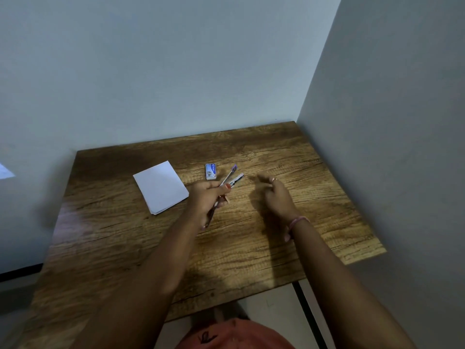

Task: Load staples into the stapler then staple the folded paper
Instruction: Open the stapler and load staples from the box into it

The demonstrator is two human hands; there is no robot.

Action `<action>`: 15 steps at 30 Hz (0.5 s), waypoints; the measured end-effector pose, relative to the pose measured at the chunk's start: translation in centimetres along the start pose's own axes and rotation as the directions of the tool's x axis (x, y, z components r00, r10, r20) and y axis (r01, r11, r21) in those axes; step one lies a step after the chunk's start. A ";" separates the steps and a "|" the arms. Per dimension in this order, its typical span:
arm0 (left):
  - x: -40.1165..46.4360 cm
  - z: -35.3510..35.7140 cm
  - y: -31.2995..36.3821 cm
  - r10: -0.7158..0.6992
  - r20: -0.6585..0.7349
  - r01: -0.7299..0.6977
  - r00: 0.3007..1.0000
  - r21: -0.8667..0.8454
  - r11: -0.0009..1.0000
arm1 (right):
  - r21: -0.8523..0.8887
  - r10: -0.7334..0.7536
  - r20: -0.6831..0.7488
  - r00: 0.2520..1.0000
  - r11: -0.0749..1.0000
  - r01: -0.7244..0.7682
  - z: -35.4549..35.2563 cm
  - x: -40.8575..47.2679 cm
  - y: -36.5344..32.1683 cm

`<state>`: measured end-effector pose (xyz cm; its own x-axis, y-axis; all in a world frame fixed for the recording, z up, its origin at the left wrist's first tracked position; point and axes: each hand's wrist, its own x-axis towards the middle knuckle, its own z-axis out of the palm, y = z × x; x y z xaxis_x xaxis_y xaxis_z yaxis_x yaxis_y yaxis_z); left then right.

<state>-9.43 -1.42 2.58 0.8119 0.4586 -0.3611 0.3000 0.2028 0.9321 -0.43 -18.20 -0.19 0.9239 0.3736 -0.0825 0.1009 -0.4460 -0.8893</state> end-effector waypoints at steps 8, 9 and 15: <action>-1.2 -0.4 2.0 -0.272 0.387 0.443 0.881 -0.473 0.761 | -0.039 -0.354 0.061 0.933 0.933 0.357 0.1 -0.5 -5.7; -1.3 -0.5 2.0 -0.281 0.410 0.470 0.868 -0.493 0.732 | -0.154 -0.414 0.159 0.896 0.887 0.436 -0.2 -0.4 -5.8; -1.5 -0.9 1.5 -0.236 0.495 0.518 0.836 -0.570 0.638 | -0.024 -0.405 -0.139 0.904 0.914 0.406 -1.6 -0.4 -7.9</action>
<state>-10.62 -1.01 4.47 0.8561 -0.0928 -0.5085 0.3260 0.8603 0.3919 -0.98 -16.14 7.57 0.8453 0.4054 0.3482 0.4761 -0.2754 -0.8352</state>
